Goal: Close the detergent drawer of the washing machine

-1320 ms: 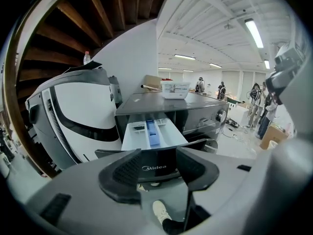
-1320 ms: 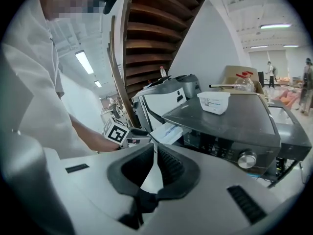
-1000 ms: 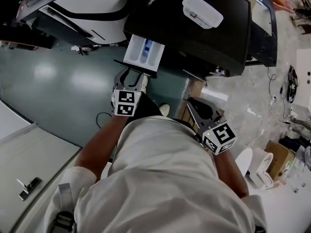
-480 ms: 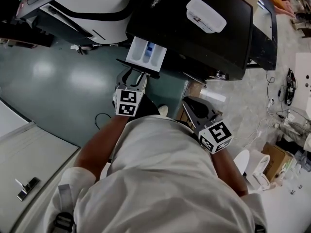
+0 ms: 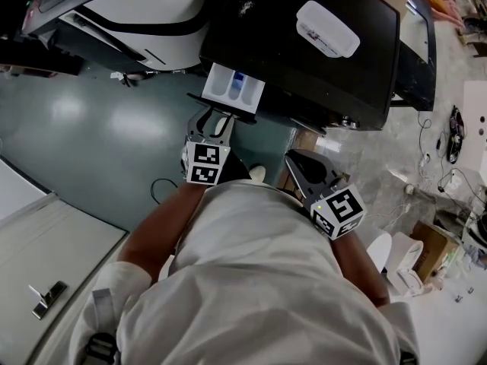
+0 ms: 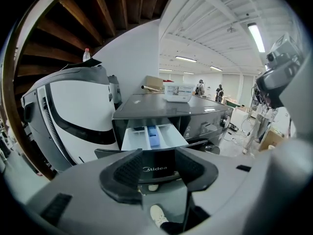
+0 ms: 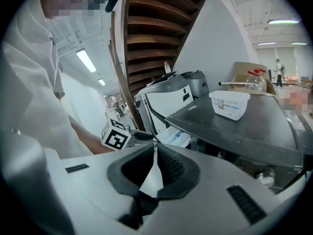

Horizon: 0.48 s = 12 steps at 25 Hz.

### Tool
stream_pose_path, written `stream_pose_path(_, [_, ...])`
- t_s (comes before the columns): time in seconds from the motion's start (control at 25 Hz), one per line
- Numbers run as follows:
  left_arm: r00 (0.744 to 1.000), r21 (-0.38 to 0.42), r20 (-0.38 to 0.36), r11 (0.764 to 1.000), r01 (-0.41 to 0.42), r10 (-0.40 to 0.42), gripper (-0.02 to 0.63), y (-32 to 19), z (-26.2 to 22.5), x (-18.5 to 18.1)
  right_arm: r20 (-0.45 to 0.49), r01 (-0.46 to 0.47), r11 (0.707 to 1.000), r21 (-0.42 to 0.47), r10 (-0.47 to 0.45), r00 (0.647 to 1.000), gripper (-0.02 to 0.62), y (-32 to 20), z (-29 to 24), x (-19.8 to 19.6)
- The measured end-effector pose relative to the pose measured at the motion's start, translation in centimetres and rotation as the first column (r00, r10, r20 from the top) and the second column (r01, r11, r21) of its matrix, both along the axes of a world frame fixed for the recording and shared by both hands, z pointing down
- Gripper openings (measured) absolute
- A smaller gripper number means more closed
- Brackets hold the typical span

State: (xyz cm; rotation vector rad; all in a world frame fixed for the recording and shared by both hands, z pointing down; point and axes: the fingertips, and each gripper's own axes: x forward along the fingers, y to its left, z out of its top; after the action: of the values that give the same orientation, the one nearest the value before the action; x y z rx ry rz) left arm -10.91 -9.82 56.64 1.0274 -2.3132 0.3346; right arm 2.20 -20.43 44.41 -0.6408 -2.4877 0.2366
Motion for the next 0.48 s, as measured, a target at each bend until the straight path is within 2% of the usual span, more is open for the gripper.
stream_pose_path(0.48, [1.0, -0.011, 0.006, 1.0, -0.025, 0.025, 0.19, -0.7, -0.2, -1.5, -0.001, 0.003, 1.0, 0.021, -0.003, 1.0, 0.025, -0.3, 0.3, -2.4])
